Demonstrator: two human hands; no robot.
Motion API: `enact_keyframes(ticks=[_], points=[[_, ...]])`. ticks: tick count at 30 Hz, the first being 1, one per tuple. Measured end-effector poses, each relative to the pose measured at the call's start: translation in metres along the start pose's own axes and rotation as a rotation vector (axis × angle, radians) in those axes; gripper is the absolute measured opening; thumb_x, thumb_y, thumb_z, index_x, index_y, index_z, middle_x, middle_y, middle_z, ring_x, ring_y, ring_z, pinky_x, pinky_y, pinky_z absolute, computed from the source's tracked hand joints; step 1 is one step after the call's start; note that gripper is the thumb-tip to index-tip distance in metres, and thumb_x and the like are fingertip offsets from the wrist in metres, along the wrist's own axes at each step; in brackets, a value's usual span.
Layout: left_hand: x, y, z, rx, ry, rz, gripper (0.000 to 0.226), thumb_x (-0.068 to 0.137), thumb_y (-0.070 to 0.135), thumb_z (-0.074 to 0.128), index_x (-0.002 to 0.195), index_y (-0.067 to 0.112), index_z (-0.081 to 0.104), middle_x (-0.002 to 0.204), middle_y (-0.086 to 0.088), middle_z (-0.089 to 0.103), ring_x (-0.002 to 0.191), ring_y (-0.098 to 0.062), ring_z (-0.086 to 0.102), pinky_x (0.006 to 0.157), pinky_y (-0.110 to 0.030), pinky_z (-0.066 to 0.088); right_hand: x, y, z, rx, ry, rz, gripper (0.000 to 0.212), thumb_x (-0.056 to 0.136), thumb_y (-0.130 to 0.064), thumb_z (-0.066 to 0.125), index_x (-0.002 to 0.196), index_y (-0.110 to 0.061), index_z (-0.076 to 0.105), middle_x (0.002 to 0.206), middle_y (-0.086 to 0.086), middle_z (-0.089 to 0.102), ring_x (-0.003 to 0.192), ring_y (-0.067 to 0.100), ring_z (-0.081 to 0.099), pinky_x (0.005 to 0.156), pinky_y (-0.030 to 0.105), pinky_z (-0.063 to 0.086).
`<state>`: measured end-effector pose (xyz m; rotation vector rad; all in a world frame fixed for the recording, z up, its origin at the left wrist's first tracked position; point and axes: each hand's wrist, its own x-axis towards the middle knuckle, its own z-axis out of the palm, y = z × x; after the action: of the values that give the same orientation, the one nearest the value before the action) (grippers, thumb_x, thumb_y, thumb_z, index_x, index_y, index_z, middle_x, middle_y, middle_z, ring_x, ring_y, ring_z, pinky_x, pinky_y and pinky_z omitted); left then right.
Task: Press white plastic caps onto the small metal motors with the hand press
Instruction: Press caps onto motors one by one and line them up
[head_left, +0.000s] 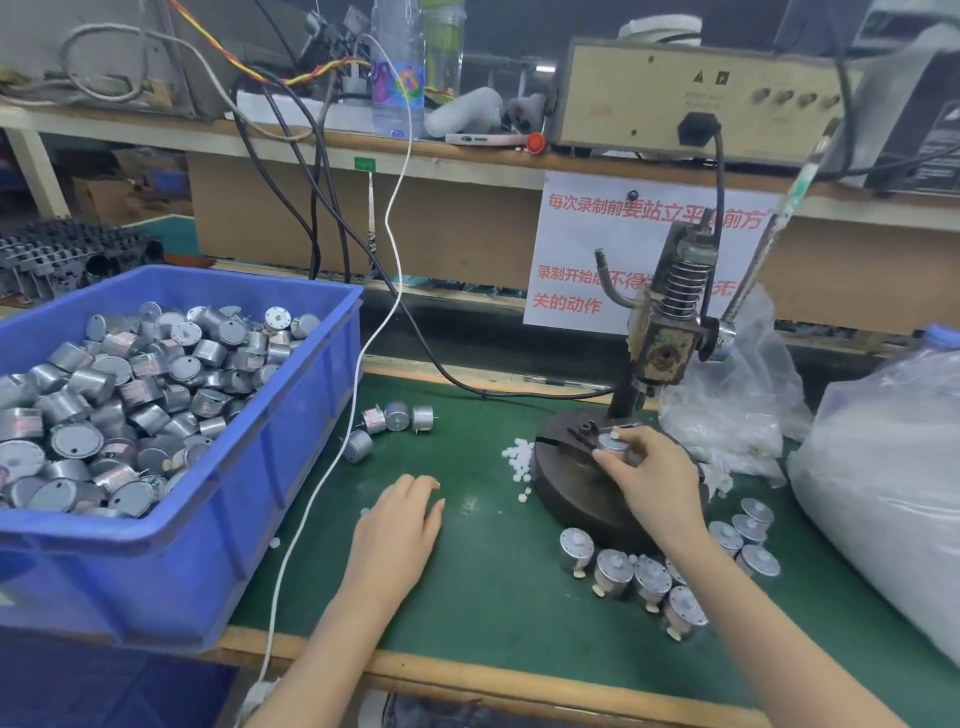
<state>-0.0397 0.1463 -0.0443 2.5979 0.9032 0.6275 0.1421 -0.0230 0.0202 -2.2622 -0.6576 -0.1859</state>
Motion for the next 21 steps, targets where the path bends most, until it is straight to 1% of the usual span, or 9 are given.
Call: enact_keyframes(ticks=[1, 2, 6, 10, 14, 16, 17, 19, 21], points=[[0.0, 0.0, 0.0, 0.0, -0.003, 0.0, 0.025, 0.097, 0.034, 0.038, 0.114, 0.022, 0.052, 0.093, 0.009, 0.044, 0.1, -0.013, 0.049, 0.084, -0.037, 0.045, 0.004, 0.004, 0.0, -0.112, 0.026, -0.02, 0.033, 0.083, -0.033, 0.068, 0.111, -0.015, 0.065, 0.1, 0.004, 0.066, 0.102, 0.025, 0.057, 0.09, 0.043, 0.042], [0.0, 0.0, -0.001, 0.0, -0.003, 0.0, 0.024, 0.098, 0.033, 0.038, 0.111, 0.02, 0.053, 0.096, 0.008, 0.047, 0.1, -0.013, 0.05, 0.084, -0.037, 0.045, 0.008, 0.008, 0.001, -0.182, 0.042, -0.042, 0.034, 0.084, -0.034, 0.067, 0.111, -0.013, 0.064, 0.1, 0.005, 0.066, 0.102, 0.028, 0.057, 0.091, 0.044, 0.041], [0.0, -0.001, 0.0, -0.009, 0.021, -0.006, 0.023, 0.097, 0.03, 0.039, 0.101, 0.016, 0.057, 0.094, 0.006, 0.049, 0.096, -0.014, 0.051, 0.077, -0.033, 0.044, 0.02, 0.015, 0.007, -0.34, 0.087, -0.126, 0.036, 0.085, -0.036, 0.065, 0.11, -0.011, 0.063, 0.111, 0.01, 0.058, 0.108, 0.029, 0.045, 0.092, 0.039, 0.032], [0.001, -0.003, 0.002, -0.031, 0.052, -0.006, 0.02, 0.096, 0.026, 0.042, 0.093, 0.014, 0.058, 0.088, 0.005, 0.048, 0.09, -0.016, 0.051, 0.069, -0.031, 0.04, 0.028, 0.02, 0.007, -0.369, 0.098, -0.067, 0.04, 0.085, -0.04, 0.063, 0.111, -0.01, 0.06, 0.117, 0.013, 0.054, 0.112, 0.031, 0.042, 0.093, 0.041, 0.032], [0.001, -0.003, 0.003, -0.037, 0.06, -0.017, 0.019, 0.095, 0.024, 0.043, 0.09, 0.013, 0.057, 0.085, 0.006, 0.045, 0.088, -0.017, 0.051, 0.066, -0.03, 0.037, 0.026, 0.02, 0.01, -0.355, 0.092, -0.062, 0.043, 0.086, -0.041, 0.062, 0.116, -0.01, 0.057, 0.117, 0.014, 0.054, 0.111, 0.032, 0.044, 0.093, 0.042, 0.033], [0.001, -0.003, 0.003, -0.035, 0.063, -0.023, 0.018, 0.094, 0.024, 0.043, 0.089, 0.013, 0.057, 0.085, 0.006, 0.046, 0.087, -0.017, 0.052, 0.066, -0.029, 0.035, 0.028, 0.022, 0.007, -0.222, 0.031, -0.045, 0.052, 0.086, -0.04, 0.061, 0.126, -0.01, 0.05, 0.121, 0.015, 0.051, 0.115, 0.032, 0.044, 0.096, 0.043, 0.035], [0.001, -0.003, 0.003, -0.034, 0.065, -0.024, 0.018, 0.094, 0.024, 0.043, 0.088, 0.013, 0.057, 0.084, 0.006, 0.046, 0.085, -0.017, 0.052, 0.065, -0.029, 0.035, 0.03, 0.023, 0.003, -0.062, 0.004, -0.01, 0.055, 0.087, -0.037, 0.06, 0.132, -0.01, 0.044, 0.123, 0.015, 0.05, 0.116, 0.032, 0.045, 0.099, 0.044, 0.038], [0.001, -0.004, 0.004, -0.045, 0.07, -0.025, 0.017, 0.093, 0.023, 0.045, 0.085, 0.014, 0.057, 0.082, 0.006, 0.046, 0.081, -0.016, 0.051, 0.063, -0.028, 0.035, 0.036, 0.024, -0.012, 0.319, 0.013, 0.11, 0.055, 0.091, -0.022, 0.052, 0.141, -0.014, 0.032, 0.126, 0.01, 0.049, 0.115, 0.032, 0.05, 0.099, 0.046, 0.041], [0.002, -0.005, 0.005, -0.065, 0.076, -0.036, 0.015, 0.091, 0.022, 0.047, 0.081, 0.015, 0.057, 0.08, 0.007, 0.046, 0.076, -0.014, 0.051, 0.061, -0.027, 0.034, 0.049, 0.023, -0.032, 0.564, 0.095, 0.224, 0.053, 0.093, -0.01, 0.041, 0.144, -0.017, 0.027, 0.132, 0.007, 0.047, 0.115, 0.026, 0.049, 0.096, 0.036, 0.039]])
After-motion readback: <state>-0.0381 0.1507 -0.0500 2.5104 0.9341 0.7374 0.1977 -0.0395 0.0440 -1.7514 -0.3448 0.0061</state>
